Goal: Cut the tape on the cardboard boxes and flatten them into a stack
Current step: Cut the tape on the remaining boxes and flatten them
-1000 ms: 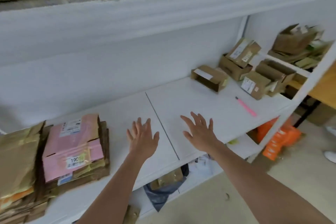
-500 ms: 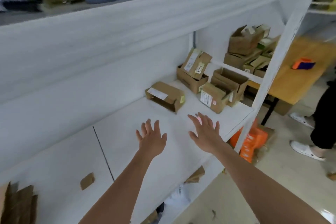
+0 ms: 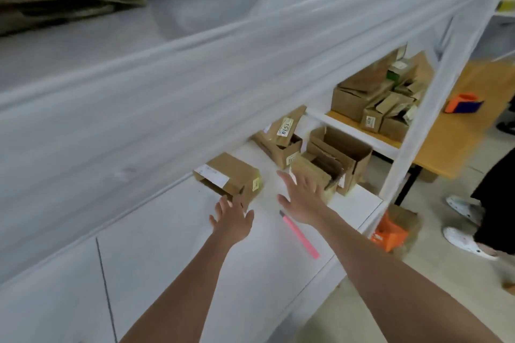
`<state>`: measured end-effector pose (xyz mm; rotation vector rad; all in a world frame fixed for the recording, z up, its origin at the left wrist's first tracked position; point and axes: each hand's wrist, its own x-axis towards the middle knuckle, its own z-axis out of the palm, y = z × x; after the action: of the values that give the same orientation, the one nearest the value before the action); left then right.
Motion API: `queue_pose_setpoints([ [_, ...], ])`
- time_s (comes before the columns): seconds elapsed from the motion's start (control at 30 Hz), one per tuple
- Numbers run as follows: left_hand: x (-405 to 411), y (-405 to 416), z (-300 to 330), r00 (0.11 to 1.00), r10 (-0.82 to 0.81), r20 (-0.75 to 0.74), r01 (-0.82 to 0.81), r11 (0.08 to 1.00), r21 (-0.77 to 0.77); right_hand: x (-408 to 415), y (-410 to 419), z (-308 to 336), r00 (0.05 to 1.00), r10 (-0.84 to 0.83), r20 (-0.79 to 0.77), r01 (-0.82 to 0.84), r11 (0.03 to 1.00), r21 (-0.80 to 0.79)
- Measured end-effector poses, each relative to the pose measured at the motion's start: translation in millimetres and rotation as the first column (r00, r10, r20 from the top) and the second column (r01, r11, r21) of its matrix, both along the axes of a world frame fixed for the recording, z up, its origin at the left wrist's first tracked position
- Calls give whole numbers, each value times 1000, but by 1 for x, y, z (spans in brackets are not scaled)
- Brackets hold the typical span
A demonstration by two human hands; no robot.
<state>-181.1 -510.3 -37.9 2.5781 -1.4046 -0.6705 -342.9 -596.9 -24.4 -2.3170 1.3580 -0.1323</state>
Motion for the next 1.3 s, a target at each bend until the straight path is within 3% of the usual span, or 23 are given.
queue_pose_setpoints([
  [0.17,13,-12,-11,972,215,-89,-217,976,-4,34,-45,-16,993,91,81,-102,983,151],
  [0.27,17,-25,-14,893,364,-263,-396,915,-79,49,-71,-30,984,151,90,-164,973,165],
  [0.4,16,-39,-21,591,414,-693,-698,692,-182,66,-98,-47,962,237,133,-261,944,203],
  [0.5,16,-47,-32,343,329,-880,-828,549,-118,80,-109,-64,940,255,228,-318,898,304],
  [0.63,6,-44,-45,228,349,-909,-892,448,-52,79,-97,-67,908,158,387,-342,812,473],
  [0.77,-8,-14,-42,144,392,-909,-925,380,17,71,-81,-56,900,132,416,-384,693,610],
  [0.93,-34,23,-29,30,431,-902,-951,291,107,68,-51,-38,913,114,391,-354,695,626],
  [1.17,-56,91,-28,-162,447,-879,-955,152,253,48,-17,-7,866,362,345,-498,680,538],
  [1.3,-65,136,-39,-214,509,-834,-906,216,365,33,13,-14,830,490,265,-550,645,531],
])
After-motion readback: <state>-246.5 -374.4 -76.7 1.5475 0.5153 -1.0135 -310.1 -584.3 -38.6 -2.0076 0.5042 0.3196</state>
